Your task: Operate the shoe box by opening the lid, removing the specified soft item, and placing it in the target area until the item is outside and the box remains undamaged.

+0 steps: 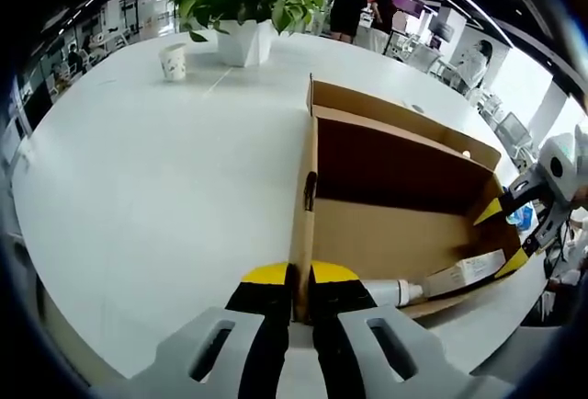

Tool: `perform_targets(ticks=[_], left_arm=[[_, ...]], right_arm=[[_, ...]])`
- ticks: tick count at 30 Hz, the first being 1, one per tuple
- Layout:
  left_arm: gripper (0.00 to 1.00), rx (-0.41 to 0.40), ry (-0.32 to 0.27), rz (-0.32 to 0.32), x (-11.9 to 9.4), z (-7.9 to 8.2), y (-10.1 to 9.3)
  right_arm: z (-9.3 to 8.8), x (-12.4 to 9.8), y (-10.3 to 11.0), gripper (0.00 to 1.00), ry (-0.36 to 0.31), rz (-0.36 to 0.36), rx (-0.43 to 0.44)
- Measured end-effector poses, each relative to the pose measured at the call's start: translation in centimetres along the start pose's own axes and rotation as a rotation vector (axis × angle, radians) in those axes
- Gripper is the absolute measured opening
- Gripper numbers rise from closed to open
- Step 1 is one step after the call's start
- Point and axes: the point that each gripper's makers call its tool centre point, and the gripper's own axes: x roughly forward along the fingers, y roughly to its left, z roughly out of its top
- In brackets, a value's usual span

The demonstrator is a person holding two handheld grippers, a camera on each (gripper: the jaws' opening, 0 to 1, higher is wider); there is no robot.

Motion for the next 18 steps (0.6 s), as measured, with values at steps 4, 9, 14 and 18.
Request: perform_targets(ticks=[4,9,14,18], left_arm=[[0.04,-0.002,0.000,-0.003,0.05,0.02,0.04],[0.04,-0.002,0.001,-0.003,-0.03,-0.03,-0.10],[0.04,-0.004,0.000,-0.005,-0.10,-0.09,-0.20],[0.04,-0.008,-0.001,-0.007,-0.18,-0.15,-0.32]], right_arm=[[-0.07,0.26,0.02,0.42,0.005,0.000,0.003],[-0.11,0.40,-0.15,0.41,0.006,-0.004,0.016],[-0.07,0.32,0.42,0.29,0.004,0.012,0.011],[-0.47,0.33,0.09,0.16,0.039,-0.031,-0.023]])
